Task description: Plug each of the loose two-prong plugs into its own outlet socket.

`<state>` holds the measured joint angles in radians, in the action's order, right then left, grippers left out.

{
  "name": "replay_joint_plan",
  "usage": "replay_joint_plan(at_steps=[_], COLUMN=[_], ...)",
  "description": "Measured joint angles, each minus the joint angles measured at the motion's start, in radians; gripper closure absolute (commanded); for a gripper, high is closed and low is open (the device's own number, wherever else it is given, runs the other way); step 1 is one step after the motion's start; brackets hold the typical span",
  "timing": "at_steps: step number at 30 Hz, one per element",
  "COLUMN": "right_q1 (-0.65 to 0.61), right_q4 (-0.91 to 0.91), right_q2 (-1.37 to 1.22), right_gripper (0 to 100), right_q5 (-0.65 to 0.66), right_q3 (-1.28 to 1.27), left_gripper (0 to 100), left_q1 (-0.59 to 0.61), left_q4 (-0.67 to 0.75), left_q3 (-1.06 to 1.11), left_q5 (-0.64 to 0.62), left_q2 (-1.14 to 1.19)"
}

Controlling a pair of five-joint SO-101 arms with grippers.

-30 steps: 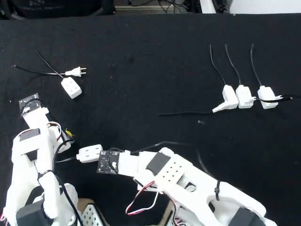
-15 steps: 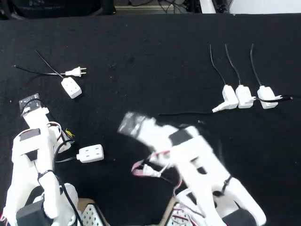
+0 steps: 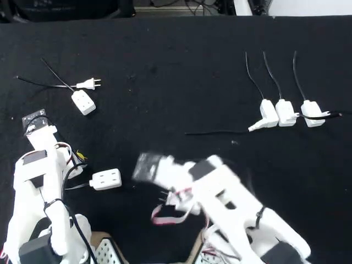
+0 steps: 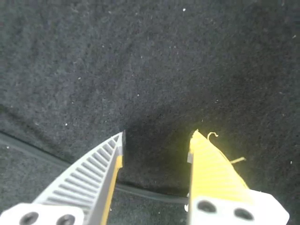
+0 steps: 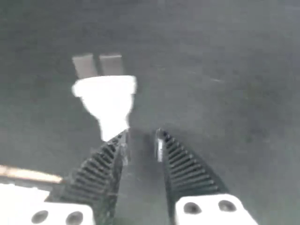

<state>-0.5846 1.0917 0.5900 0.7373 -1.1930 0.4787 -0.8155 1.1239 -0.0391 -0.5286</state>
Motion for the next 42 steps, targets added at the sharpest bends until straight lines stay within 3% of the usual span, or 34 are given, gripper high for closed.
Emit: replay_joint_plan(at_steps=[6,14,17,19,29,31,36,42], right_q1=[-0.180,-0.206,-0.203,-0.161,0.187,0.233,0.253,0.256], right_q4=[-0.043,-0.143,-0.164,-0.187,-0.287,-0.287,-0.287,-0.287], right_q2=[0.000,0.000,0.000,0.000,0.000,0.000,-0.002,-0.002], right_gripper=[89.7,89.7,95.2,98.9,97.1,93.1,76.0,75.2], right_q5=[-0.015,-0.058,-0.060,-0.060,-0.063,-0.063,-0.063,-0.066], right_q3=[-0.040,-0.074,-0.078,-0.078,-0.008,0.003,0.003,0.003], left_gripper=[77,77,77,77,77,77,77,77], left_q1=[0.000,0.000,0.000,0.000,0.000,0.000,0.000,0.000], left_q4=[0.000,0.000,0.000,0.000,0.000,0.000,0.000,0.000], left_q3=[0.000,0.000,0.000,0.000,0.000,0.000,0.000,0.000], left_q5=[0.000,0.000,0.000,0.000,0.000,0.000,0.000,0.000], left_q2=[0.000,0.000,0.000,0.000,0.000,0.000,0.000,0.000])
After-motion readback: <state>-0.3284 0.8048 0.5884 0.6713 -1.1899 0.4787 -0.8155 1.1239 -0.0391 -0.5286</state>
